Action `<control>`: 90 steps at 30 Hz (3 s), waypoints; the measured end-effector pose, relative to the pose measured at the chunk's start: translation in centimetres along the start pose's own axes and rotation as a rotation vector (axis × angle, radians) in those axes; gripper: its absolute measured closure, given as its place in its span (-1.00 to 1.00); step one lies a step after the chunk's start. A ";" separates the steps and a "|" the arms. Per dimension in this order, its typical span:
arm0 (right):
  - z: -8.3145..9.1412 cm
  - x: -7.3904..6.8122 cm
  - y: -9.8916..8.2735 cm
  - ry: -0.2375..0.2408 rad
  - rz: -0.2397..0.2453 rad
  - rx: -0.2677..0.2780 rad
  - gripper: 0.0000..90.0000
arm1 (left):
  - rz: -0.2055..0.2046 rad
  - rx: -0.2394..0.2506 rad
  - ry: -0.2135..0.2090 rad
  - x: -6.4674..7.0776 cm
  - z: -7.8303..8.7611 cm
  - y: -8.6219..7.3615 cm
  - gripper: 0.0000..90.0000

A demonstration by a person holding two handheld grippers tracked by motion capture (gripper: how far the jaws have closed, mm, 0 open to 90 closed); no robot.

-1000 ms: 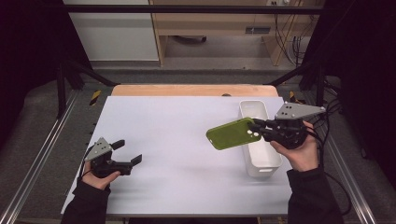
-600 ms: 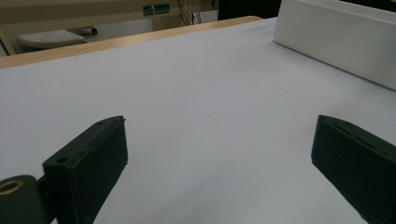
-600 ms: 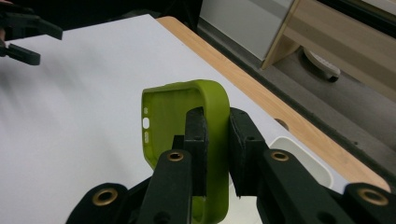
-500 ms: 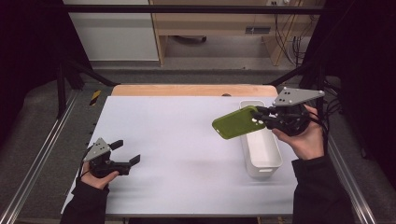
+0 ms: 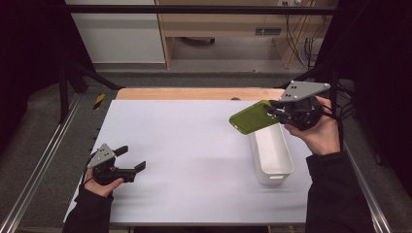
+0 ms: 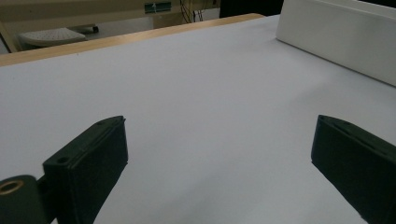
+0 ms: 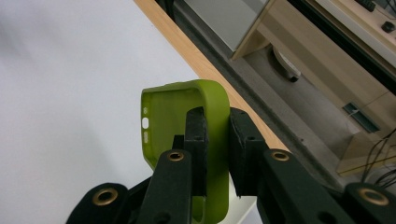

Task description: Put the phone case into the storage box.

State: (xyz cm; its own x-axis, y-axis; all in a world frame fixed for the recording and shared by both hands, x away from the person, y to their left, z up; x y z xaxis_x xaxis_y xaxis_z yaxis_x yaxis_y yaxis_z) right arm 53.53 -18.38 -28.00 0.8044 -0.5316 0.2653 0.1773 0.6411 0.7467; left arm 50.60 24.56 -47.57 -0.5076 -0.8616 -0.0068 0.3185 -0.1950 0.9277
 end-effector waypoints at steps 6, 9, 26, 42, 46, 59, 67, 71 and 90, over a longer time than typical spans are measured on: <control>0.0 0.9 -0.1 -0.033 0.035 -0.037 0.76 | -0.002 -0.002 0.000 0.0 0.0 0.0 -0.92; 0.0 1.4 -0.2 -0.051 0.045 -0.059 0.76 | -0.004 -0.004 -0.001 0.0 -0.1 -0.1 -0.92; -0.5 3.0 -0.7 -0.099 0.099 -0.125 0.76 | -0.009 -0.006 -0.003 0.0 -0.1 -0.1 -0.92; -1.1 4.8 -1.3 -0.144 0.153 -0.189 0.76 | -0.014 -0.011 -0.007 0.1 -0.2 -0.3 -0.92; -1.1 5.4 -1.5 -0.149 0.159 -0.204 0.76 | -0.013 -0.014 -0.007 0.0 -0.4 -0.4 -0.92; -1.9 6.9 -2.4 -0.135 0.214 -0.282 0.76 | -0.011 -0.028 -0.012 0.0 -0.7 -0.8 -0.92; -2.7 7.5 -2.8 -0.100 0.268 -0.297 0.76 | -0.015 -0.030 -0.014 0.2 -0.9 -0.9 -0.92; -3.2 7.8 -3.0 -0.080 0.302 -0.303 0.76 | -0.017 -0.037 -0.015 0.2 -1.1 -1.0 -0.92; -5.8 8.4 -4.6 0.017 0.472 -0.371 0.76 | -0.021 -0.048 -0.019 0.3 -1.4 -1.2 -0.92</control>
State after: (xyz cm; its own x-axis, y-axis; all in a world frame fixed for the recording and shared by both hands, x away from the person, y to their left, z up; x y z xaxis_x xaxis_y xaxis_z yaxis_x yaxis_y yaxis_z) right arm 62.75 -22.57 -32.71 0.8530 -0.1355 0.5040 -0.0176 0.9577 0.2872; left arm 51.18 23.93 -49.17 -0.5294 -0.8482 -0.0189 0.3451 -0.2356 0.9085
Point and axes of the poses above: each handheld gripper's, and its own axes: z roughly backward along the jaws, y roughly out of its top, x roughly to its right, the point moved 8 cm from there along -z, roughly forward along the jaws, and after that the axes turned 11 degrees about y, right-handed, at the moved point
